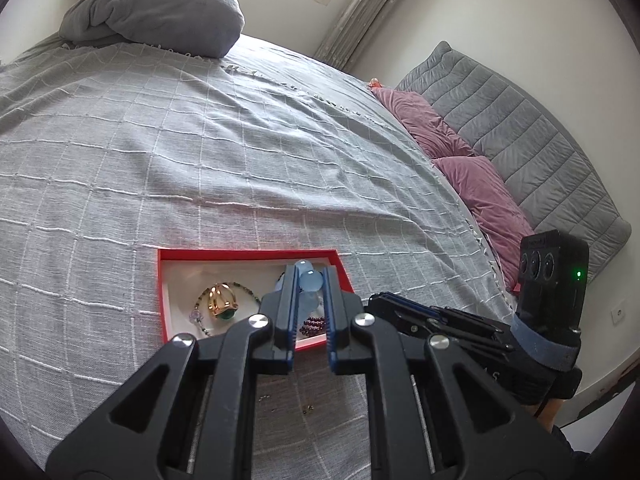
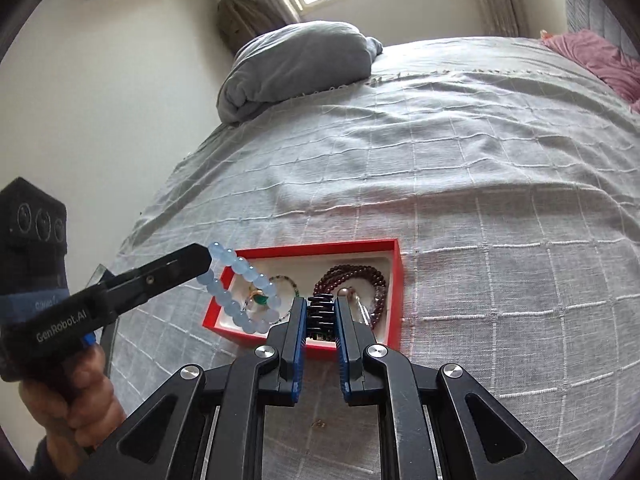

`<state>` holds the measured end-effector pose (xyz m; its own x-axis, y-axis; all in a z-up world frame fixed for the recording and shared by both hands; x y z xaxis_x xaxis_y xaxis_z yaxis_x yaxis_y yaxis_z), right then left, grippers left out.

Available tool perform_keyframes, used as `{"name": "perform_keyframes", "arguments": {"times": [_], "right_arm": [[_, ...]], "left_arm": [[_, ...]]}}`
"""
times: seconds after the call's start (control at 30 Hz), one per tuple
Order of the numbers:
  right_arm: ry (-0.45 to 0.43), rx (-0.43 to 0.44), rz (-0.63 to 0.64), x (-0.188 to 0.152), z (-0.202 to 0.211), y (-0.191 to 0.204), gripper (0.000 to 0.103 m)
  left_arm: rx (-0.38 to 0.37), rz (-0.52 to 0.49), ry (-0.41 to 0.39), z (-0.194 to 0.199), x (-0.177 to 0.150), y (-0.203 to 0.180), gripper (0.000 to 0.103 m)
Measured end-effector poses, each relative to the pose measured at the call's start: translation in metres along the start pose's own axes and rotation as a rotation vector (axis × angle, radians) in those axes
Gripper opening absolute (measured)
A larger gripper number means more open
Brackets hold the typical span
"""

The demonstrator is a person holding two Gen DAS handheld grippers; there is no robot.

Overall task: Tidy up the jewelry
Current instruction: 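Lower the bracelet and black clip into the red box and open both grippers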

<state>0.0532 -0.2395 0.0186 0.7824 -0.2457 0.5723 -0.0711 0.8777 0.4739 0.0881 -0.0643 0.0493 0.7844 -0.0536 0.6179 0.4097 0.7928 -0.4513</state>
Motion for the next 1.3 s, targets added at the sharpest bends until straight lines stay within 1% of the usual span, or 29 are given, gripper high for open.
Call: {"name": "perform_keyframes", "arguments": {"times": [0.1,0.27,0.53,0.63,0.87,1.2,1.3], "right_arm": [[0.017,0.006,-0.045,0.003,-0.006,-0.008,0.014],[0.044,-0.019,-0.067,0.0,-0.018,-0.014,0.014],[0.049,-0.042,-0.054,-0.002,-0.022,-0.013,0.014],[0.056,-0.044,-0.051,-0.003,-0.024,-0.012,0.014],[0.061,-0.048,-0.041,-0.001,-0.028,-0.011,0.014],[0.069,-0.051,-0.038,-0.001,-0.034,-0.011,0.014],[0.057,-0.026,-0.047,0.0,-0.031,-0.009,0.019]], "left_arm": [[0.011,-0.008,0.006,-0.004,-0.001,-0.001,0.013],[0.0,0.01,0.016,-0.009,0.0,0.002,0.013],[0.02,0.041,0.043,-0.018,-0.001,0.01,0.013],[0.054,0.026,0.05,-0.019,-0.003,0.012,0.013],[0.13,0.061,0.078,-0.025,-0.007,0.031,0.013],[0.179,0.089,0.09,-0.025,-0.009,0.045,0.013],[0.188,0.115,0.088,-0.023,-0.008,0.05,0.013]]}}
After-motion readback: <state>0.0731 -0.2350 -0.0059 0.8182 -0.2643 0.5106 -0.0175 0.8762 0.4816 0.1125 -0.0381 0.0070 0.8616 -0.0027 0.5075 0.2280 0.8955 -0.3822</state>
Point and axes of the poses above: each gripper's, at about its wrist camera, not at the fingertips, and z roughly against the way its jaws point, y to its left, x to its top, the point moved 4 cm from there along -z, roughly the way its jaws point, and after that the axes turned 2 degrees about x, right-handed, at the moved point
